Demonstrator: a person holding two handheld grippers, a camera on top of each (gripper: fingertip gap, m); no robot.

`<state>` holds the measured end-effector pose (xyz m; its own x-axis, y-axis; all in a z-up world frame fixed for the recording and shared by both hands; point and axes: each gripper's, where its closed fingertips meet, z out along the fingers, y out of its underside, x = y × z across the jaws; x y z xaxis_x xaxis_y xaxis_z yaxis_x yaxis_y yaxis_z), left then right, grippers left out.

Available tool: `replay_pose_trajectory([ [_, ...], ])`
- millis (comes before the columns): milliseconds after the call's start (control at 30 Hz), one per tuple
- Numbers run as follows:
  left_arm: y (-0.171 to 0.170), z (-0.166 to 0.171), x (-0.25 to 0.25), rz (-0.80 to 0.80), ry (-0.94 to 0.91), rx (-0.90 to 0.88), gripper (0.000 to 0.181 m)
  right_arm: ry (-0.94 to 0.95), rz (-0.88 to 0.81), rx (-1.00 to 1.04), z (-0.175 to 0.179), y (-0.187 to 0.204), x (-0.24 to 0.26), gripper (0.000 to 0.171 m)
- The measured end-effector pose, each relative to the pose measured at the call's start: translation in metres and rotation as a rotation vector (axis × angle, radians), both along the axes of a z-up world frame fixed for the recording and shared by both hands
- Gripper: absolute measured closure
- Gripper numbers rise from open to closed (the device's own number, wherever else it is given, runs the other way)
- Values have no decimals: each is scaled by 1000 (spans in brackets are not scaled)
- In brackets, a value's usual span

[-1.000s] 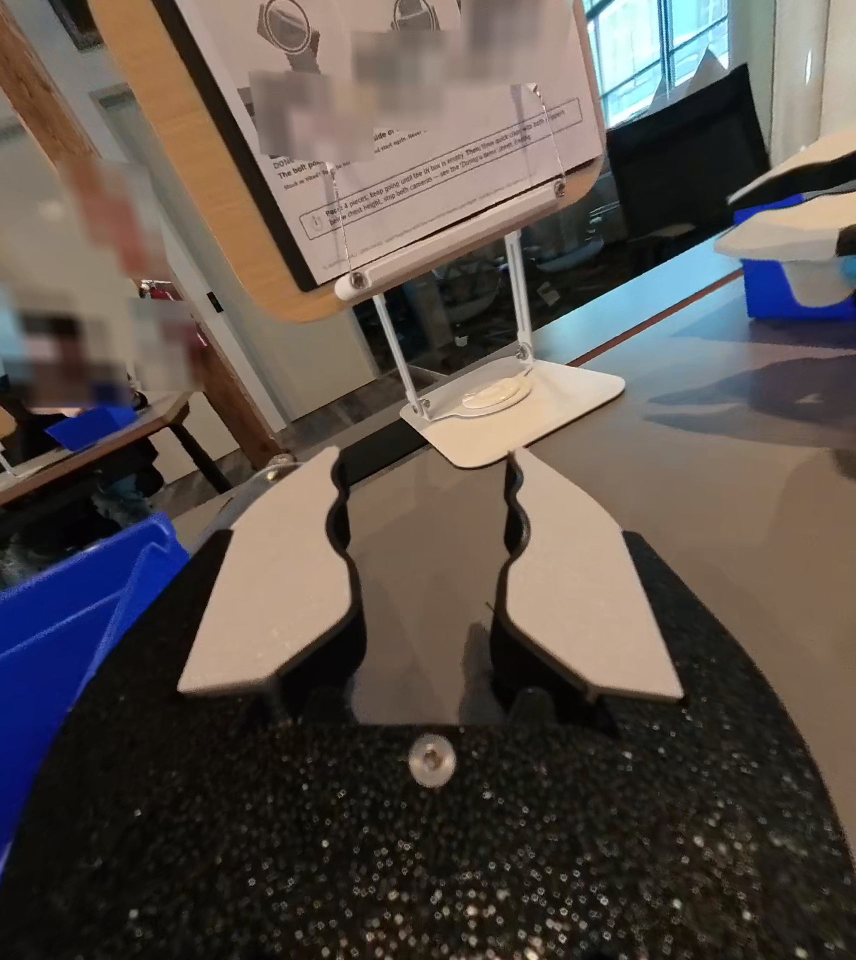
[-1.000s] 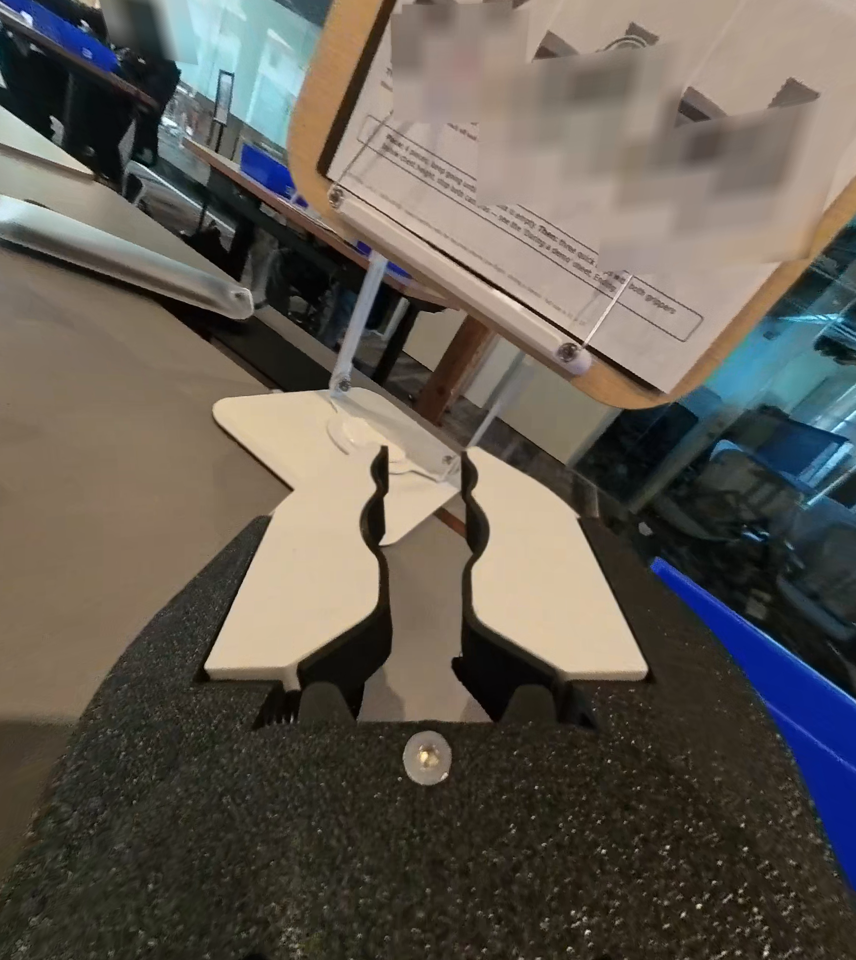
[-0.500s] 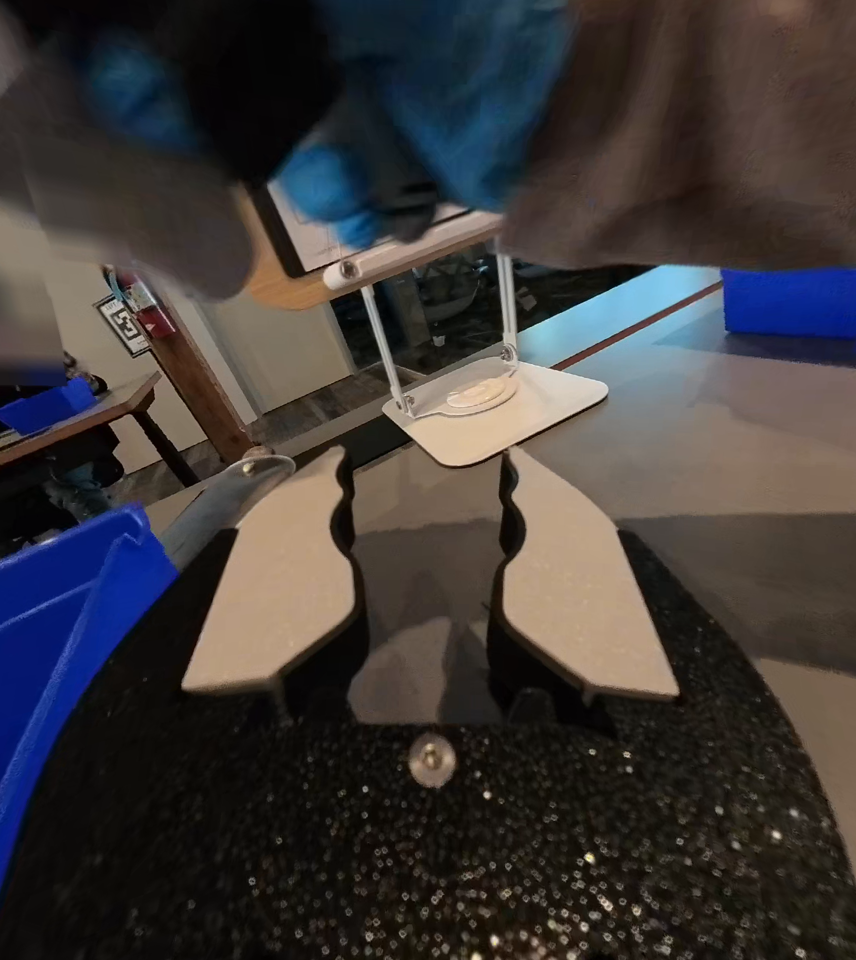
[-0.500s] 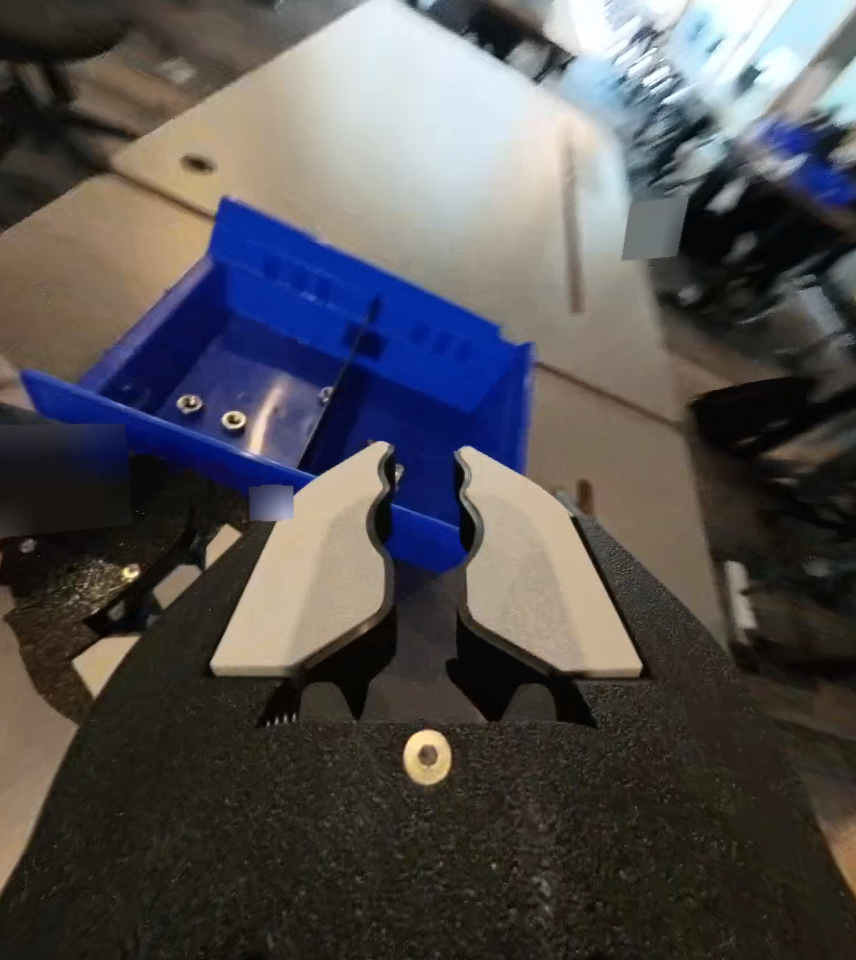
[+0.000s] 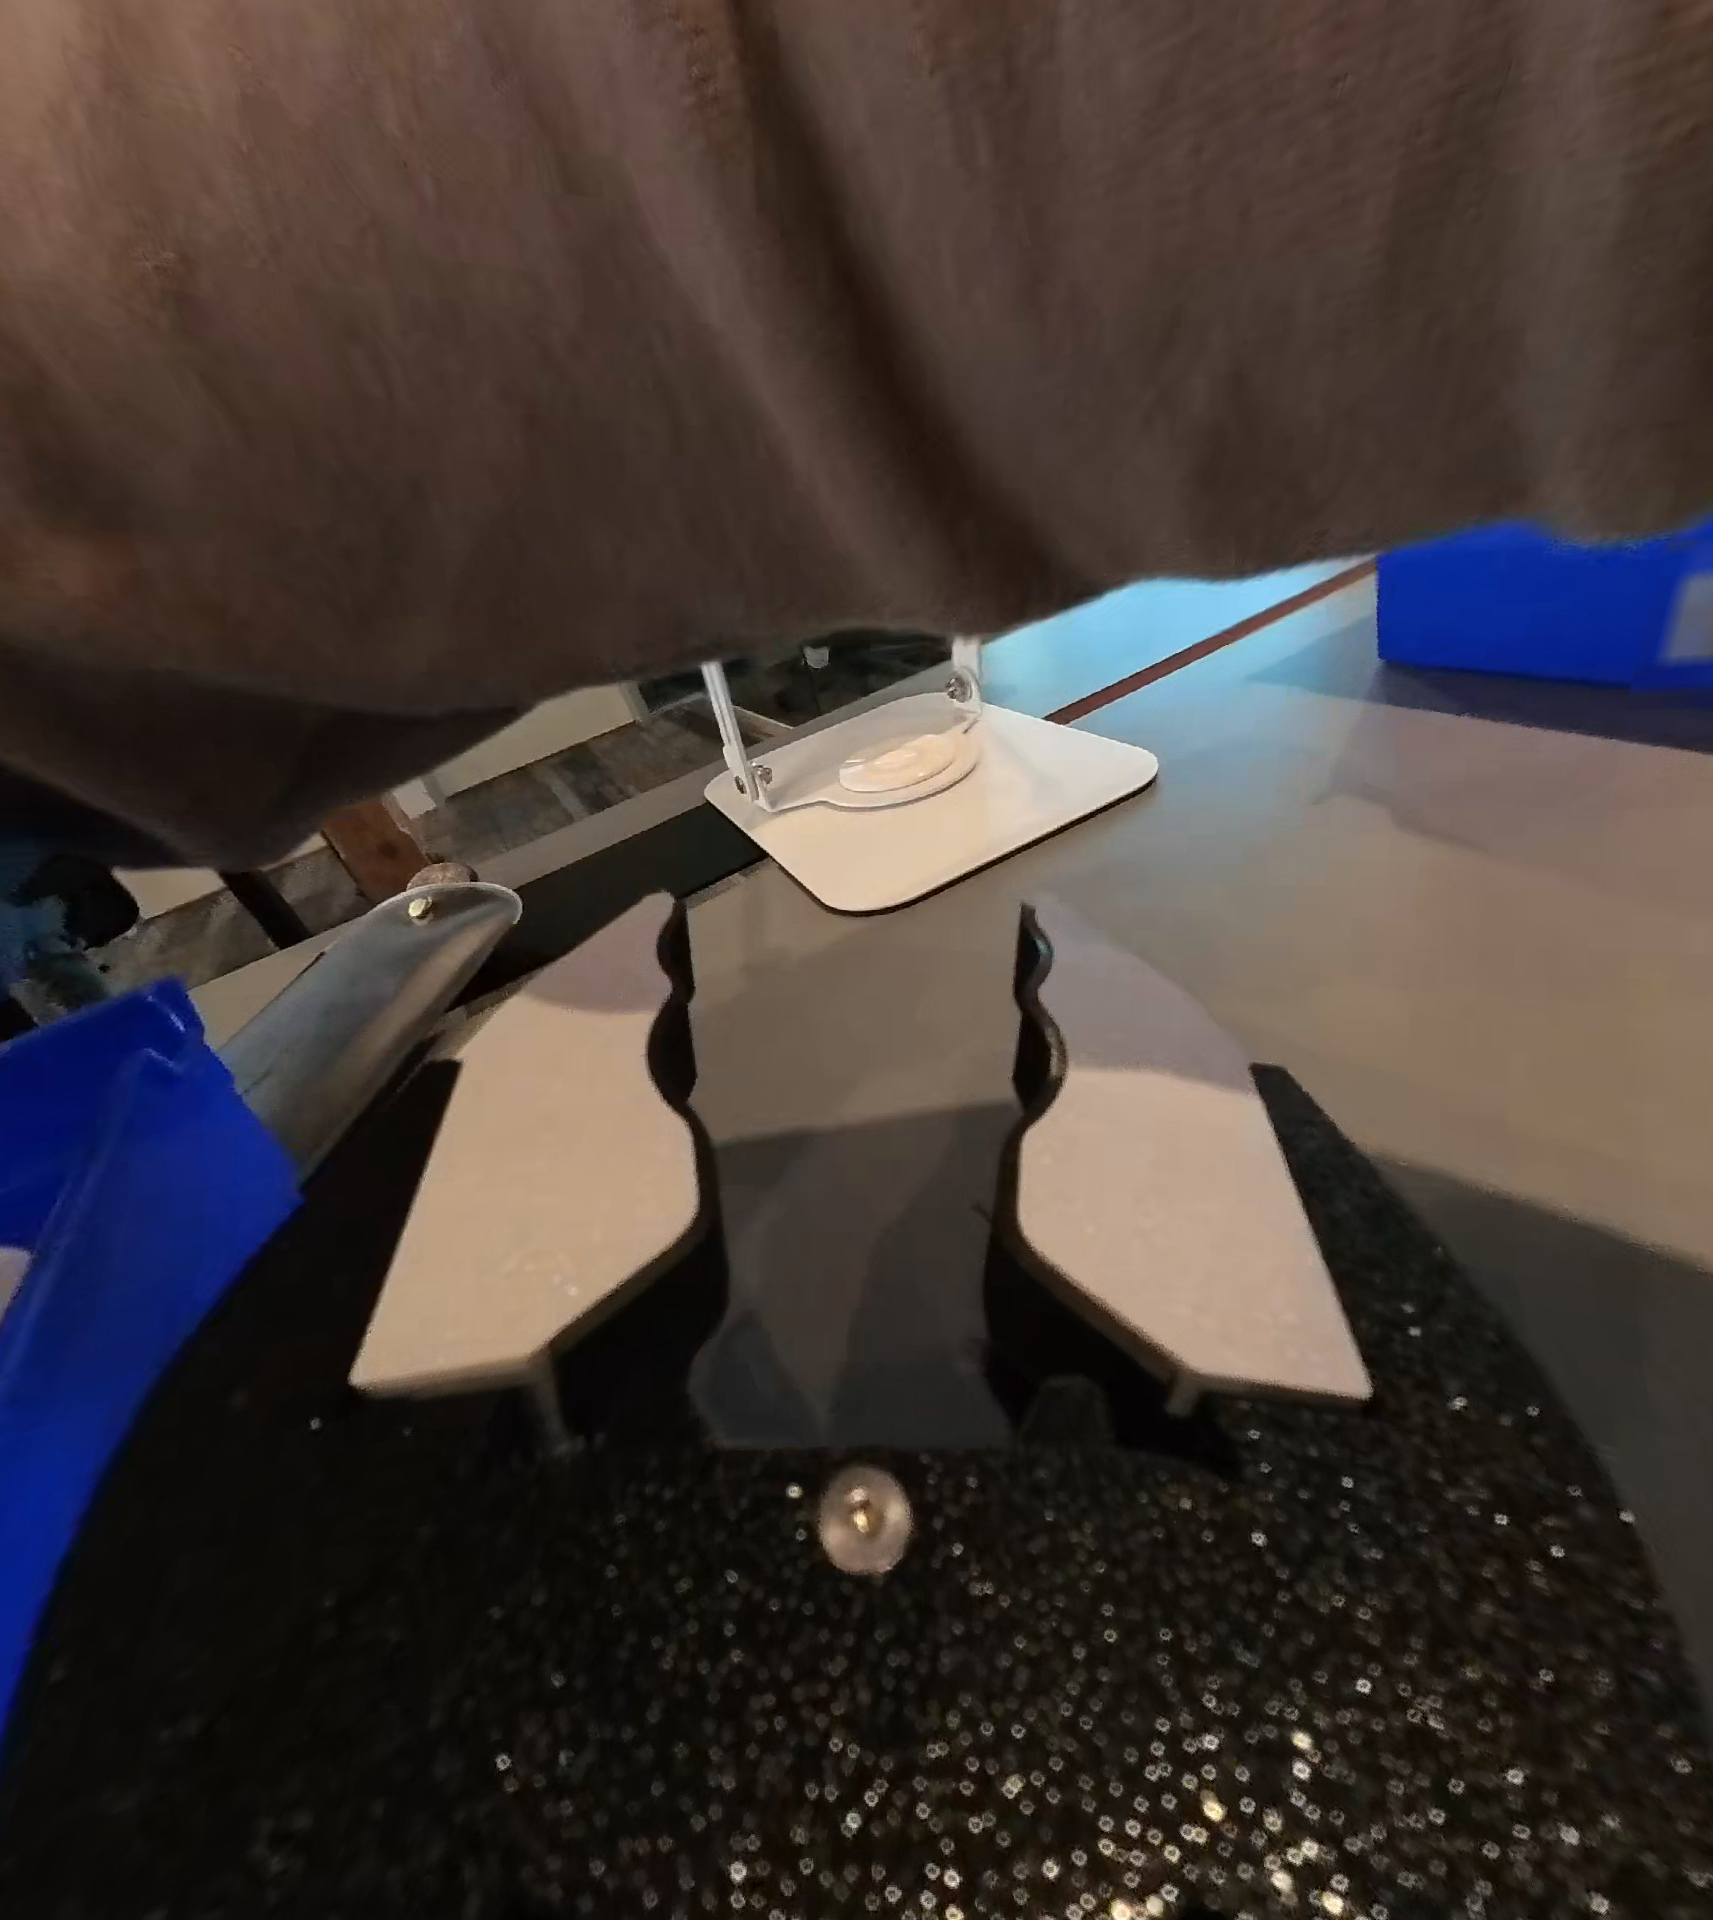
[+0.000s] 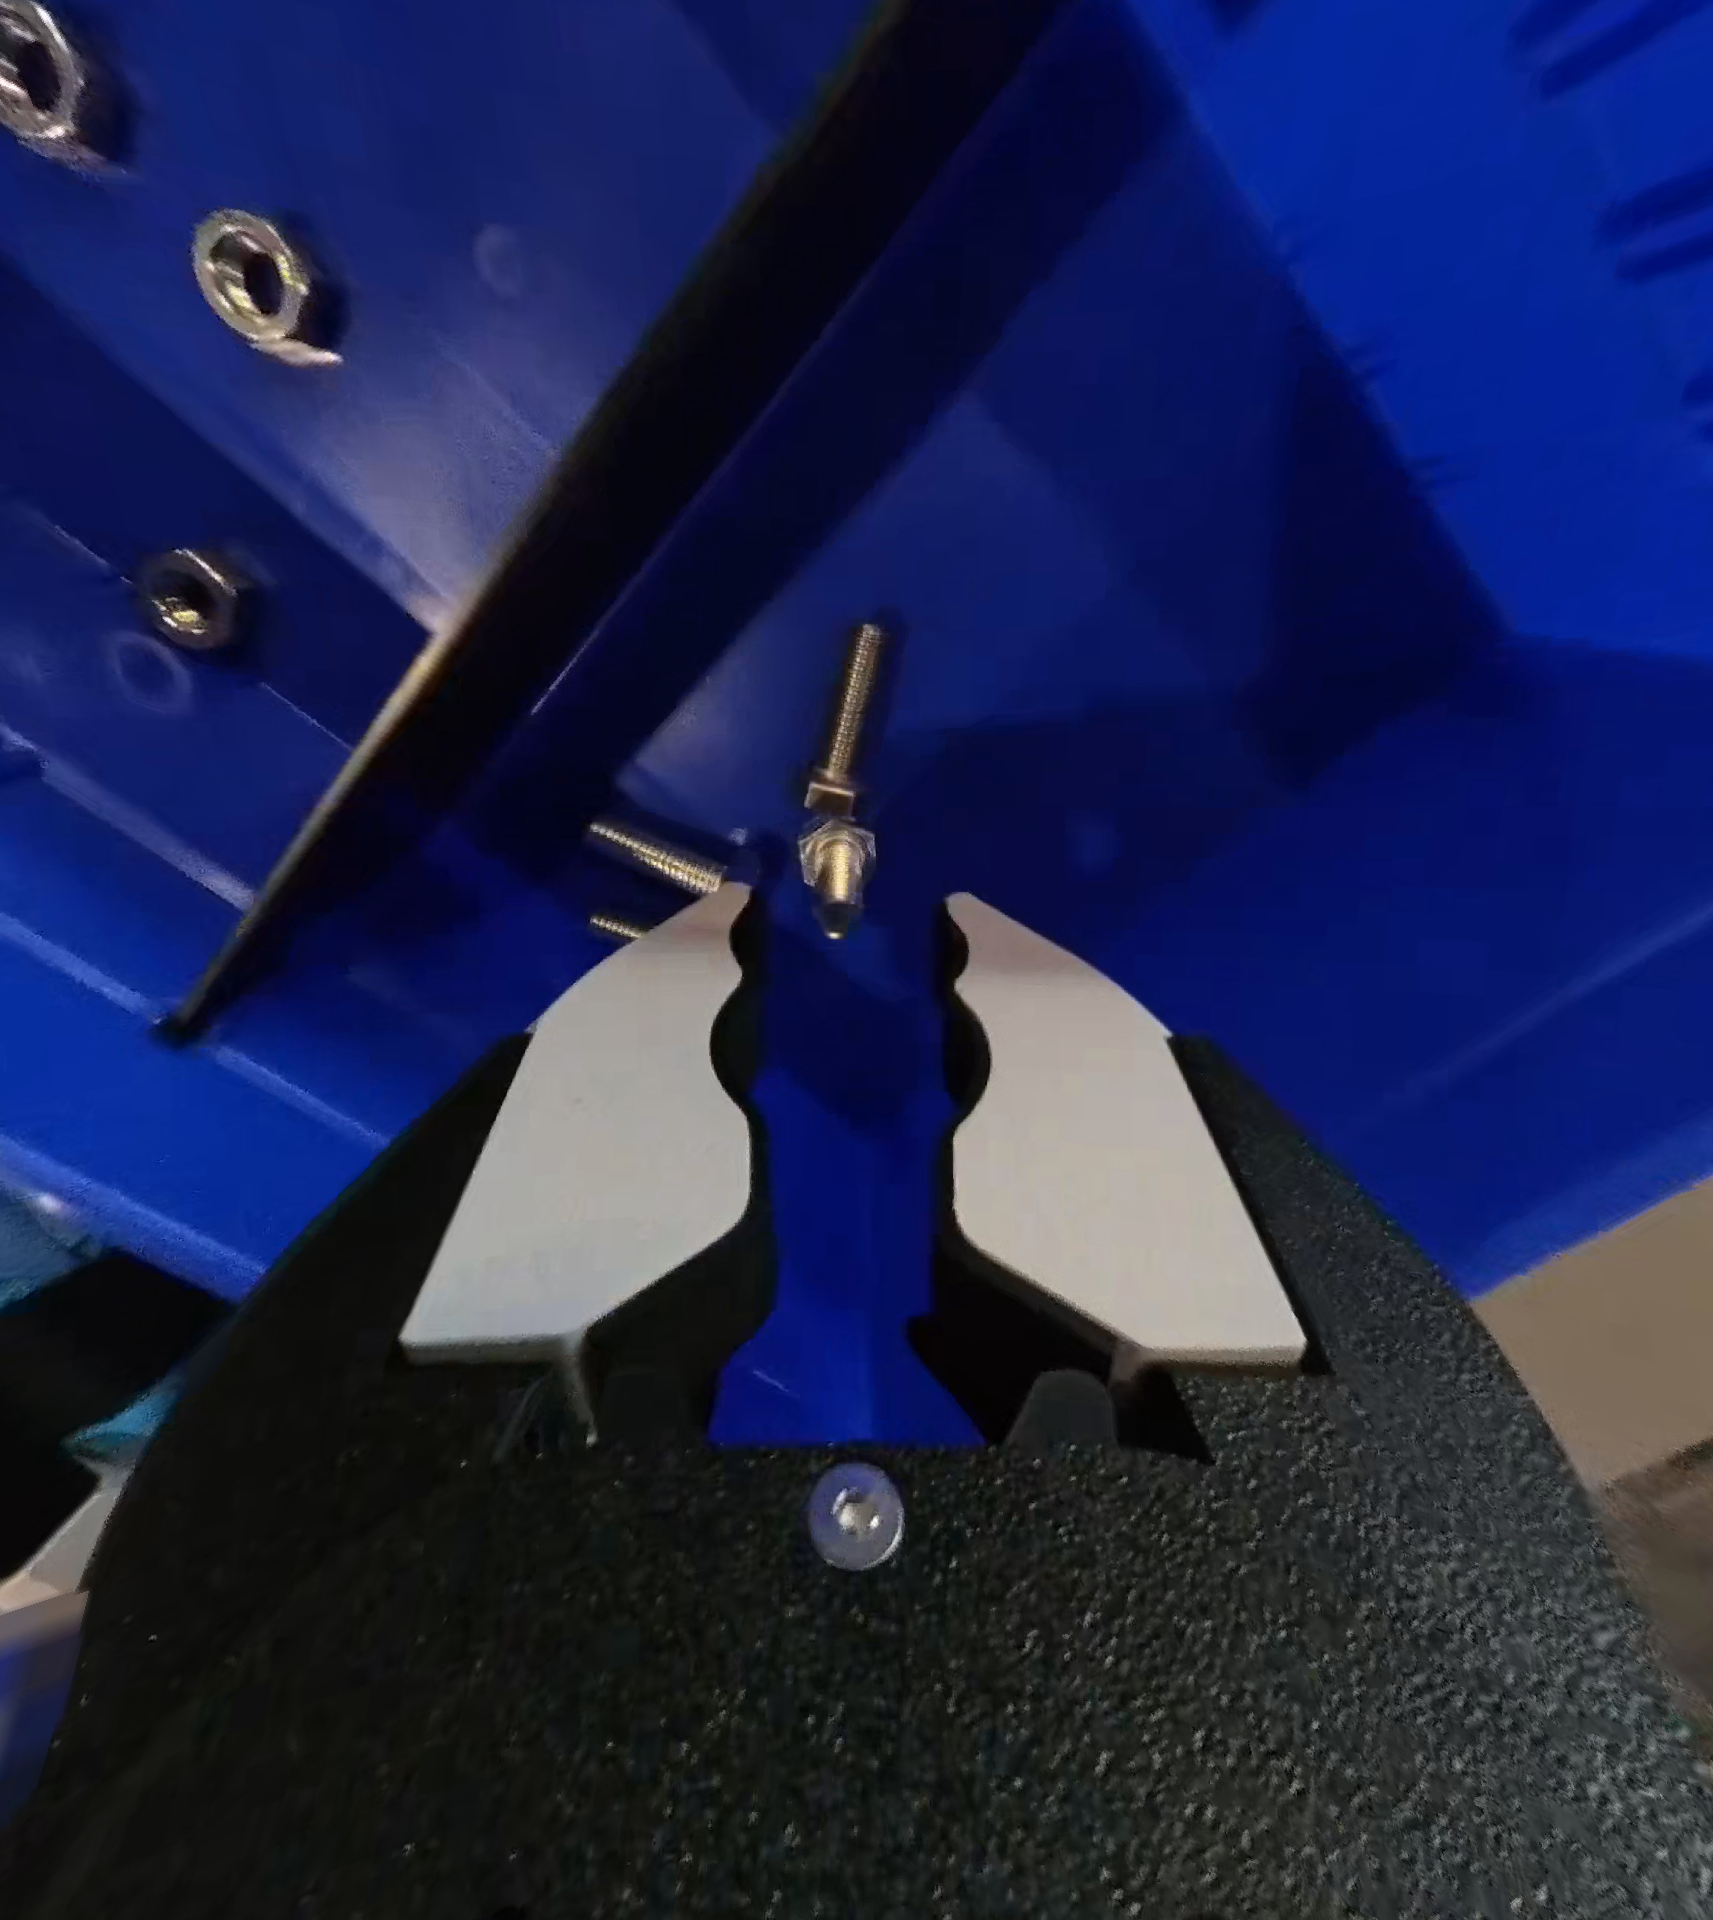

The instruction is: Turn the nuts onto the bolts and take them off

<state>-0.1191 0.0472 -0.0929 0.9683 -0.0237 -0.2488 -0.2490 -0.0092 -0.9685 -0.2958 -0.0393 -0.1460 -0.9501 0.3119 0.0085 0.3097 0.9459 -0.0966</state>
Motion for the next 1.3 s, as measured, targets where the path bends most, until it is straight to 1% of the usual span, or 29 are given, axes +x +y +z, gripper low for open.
replay_pose_trajectory([
  [33,0,0,0,-1,-4,-1,122,-17,-4,10,-3,2,0,141],
  [100,0,0,0,-3,-9,1,121,-34,-10,16,-7,3,-1,149],
  [300,0,1,1,-8,-6,5,120,-73,-38,18,-13,1,2,150],
  [333,0,1,1,-10,-7,6,119,-77,-47,27,-15,3,3,154],
  [367,0,1,0,-8,-7,5,119,-75,-47,35,-16,4,3,161],
  [467,0,1,0,-8,-9,4,119,-6,-59,14,-9,5,-1,161],
  [567,-1,1,-1,-10,-13,6,119,139,-114,-88,20,5,-2,161],
  [667,0,0,0,-8,-9,-3,119,329,-217,-230,67,14,16,161],
  [767,2,-2,-1,5,2,-12,119,525,-392,-320,109,45,59,162],
  [867,2,-2,-3,22,3,-14,119,652,-621,-385,131,78,120,162],
  [967,2,-2,-7,47,-1,-18,119,642,-780,-433,126,88,171,162],
  [1033,2,-3,-7,52,7,-18,120,586,-815,-410,111,86,188,162],
  [1133,0,0,-6,52,31,-3,127,465,-802,-339,93,81,193,162],
  [1200,-1,2,-3,42,51,10,134,404,-760,-323,83,71,192,162],
  [1300,-1,0,-1,43,80,-2,140,371,-727,-228,72,70,189,162],
])
